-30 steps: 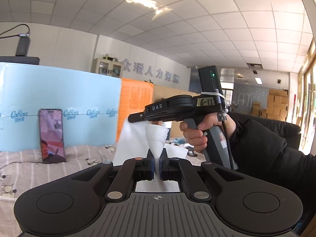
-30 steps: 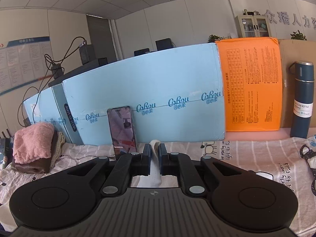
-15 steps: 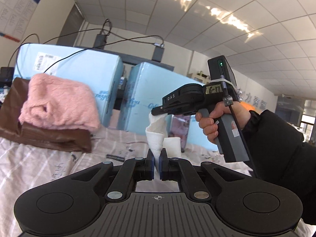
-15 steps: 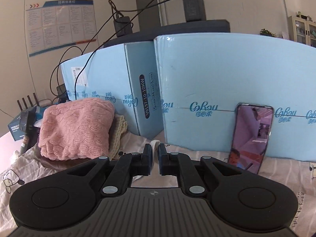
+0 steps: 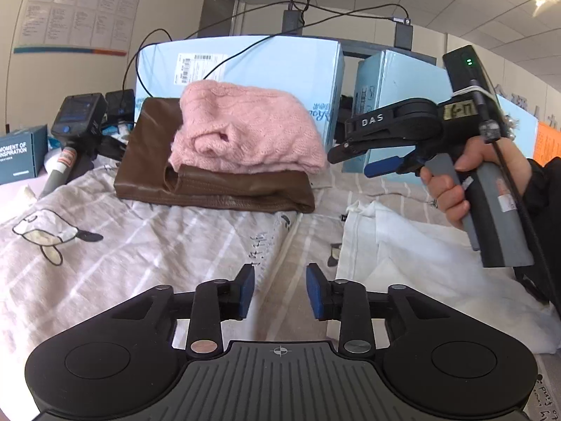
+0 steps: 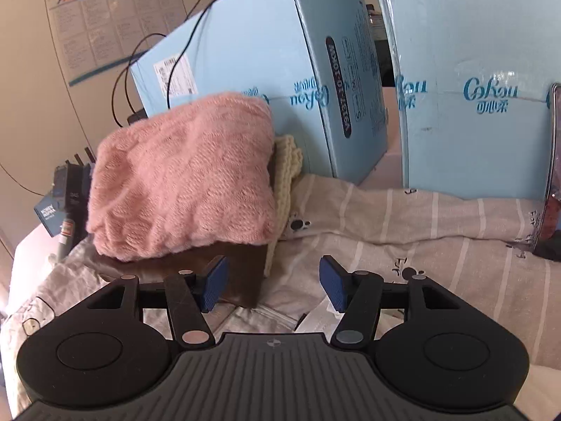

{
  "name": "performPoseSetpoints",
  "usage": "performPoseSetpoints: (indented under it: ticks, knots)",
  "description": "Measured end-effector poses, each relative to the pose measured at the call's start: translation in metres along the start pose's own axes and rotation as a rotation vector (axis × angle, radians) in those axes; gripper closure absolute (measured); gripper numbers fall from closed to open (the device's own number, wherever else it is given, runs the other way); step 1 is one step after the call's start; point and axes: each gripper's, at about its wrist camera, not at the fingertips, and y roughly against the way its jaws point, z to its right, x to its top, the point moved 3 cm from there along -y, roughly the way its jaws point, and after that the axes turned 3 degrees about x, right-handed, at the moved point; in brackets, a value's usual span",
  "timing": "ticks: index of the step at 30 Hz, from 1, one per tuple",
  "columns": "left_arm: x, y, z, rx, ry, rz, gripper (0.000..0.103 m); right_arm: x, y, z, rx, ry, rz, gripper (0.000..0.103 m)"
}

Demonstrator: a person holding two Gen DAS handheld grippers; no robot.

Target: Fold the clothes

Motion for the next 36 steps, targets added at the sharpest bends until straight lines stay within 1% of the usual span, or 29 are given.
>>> performPoseSetpoints:
  ticks: [1,2,3,4,5,7,8,11,14,15,16,17,18,19,22,24,25,27,29,31,34,36]
  knots:
    - [0.007,0.000,0.006,-0.029,-0.039,0.036,0.040,0.006,0.019,0.002,0.010,0.008,0.027,0.042]
    - [0.015,0.000,0.013,-0.064,-0.086,0.073,0.033,0.011,0.038,0.005,0.018,0.013,0.053,0.039]
    - [0.023,0.001,0.020,-0.099,-0.132,0.110,0.031,0.014,0.061,0.011,0.020,0.023,0.083,0.034]
    - [0.029,-0.002,0.029,-0.124,-0.182,0.129,0.031,0.016,0.087,0.020,0.019,0.037,0.116,0.032]
    - [0.035,-0.009,0.038,-0.129,-0.240,0.133,0.031,0.015,0.112,0.030,0.003,0.053,0.148,0.030]
    - [0.046,-0.024,0.059,-0.138,-0.351,0.156,0.031,0.007,0.158,0.054,-0.091,0.082,0.197,0.027]
    - [0.050,-0.032,0.069,-0.168,-0.401,0.171,0.031,0.001,0.180,0.067,-0.149,0.097,0.215,0.026]
    - [0.058,-0.052,0.108,-0.330,-0.549,0.184,0.031,-0.029,0.224,0.104,-0.289,0.131,0.200,0.025]
    - [0.054,-0.069,0.153,-0.489,-0.696,0.152,0.031,-0.061,0.266,0.140,-0.422,0.163,0.174,0.025]
    - [0.049,-0.072,0.166,-0.527,-0.757,0.143,0.031,-0.072,0.279,0.152,-0.466,0.174,0.166,0.025]
    - [0.042,-0.073,0.179,-0.561,-0.823,0.134,0.031,-0.082,0.290,0.162,-0.484,0.168,0.151,0.025]
    - [0.034,-0.075,0.192,-0.595,-0.889,0.125,0.031,-0.092,0.298,0.170,-0.474,0.150,0.132,0.025]
    - [0.027,-0.077,0.204,-0.629,-0.955,0.116,0.031,-0.102,0.304,0.174,-0.454,0.144,0.114,0.025]
    - [0.021,-0.078,0.211,-0.637,-1.013,0.112,0.031,-0.110,0.308,0.174,-0.432,0.156,0.098,0.025]
    - [0.002,-0.083,0.226,-0.631,-1.179,0.108,0.031,-0.125,0.304,0.166,-0.390,0.257,0.025,0.027]
    - [-0.003,-0.082,0.229,-0.657,-1.245,0.110,0.031,-0.128,0.296,0.164,-0.370,0.327,-0.019,0.027]
    - [-0.004,-0.082,0.229,-0.675,-1.267,0.110,0.031,-0.127,0.291,0.165,-0.370,0.354,-0.036,0.027]
    - [-0.004,-0.080,0.234,-0.723,-1.306,0.118,0.031,-0.126,0.286,0.178,-0.407,0.353,-0.059,0.027]
    - [-0.007,-0.078,0.240,-0.765,-1.357,0.144,0.031,-0.126,0.281,0.196,-0.435,0.317,-0.084,0.027]
    - [-0.011,-0.079,0.250,-0.788,-1.416,0.193,0.030,-0.131,0.277,0.207,-0.434,0.285,-0.112,0.027]
    - [-0.015,-0.083,0.264,-0.823,-1.469,0.237,0.030,-0.141,0.274,0.203,-0.358,0.287,-0.142,0.027]
    - [-0.010,-0.087,0.268,-0.874,-1.446,0.209,0.031,-0.143,0.278,0.194,-0.301,0.292,-0.137,0.027]
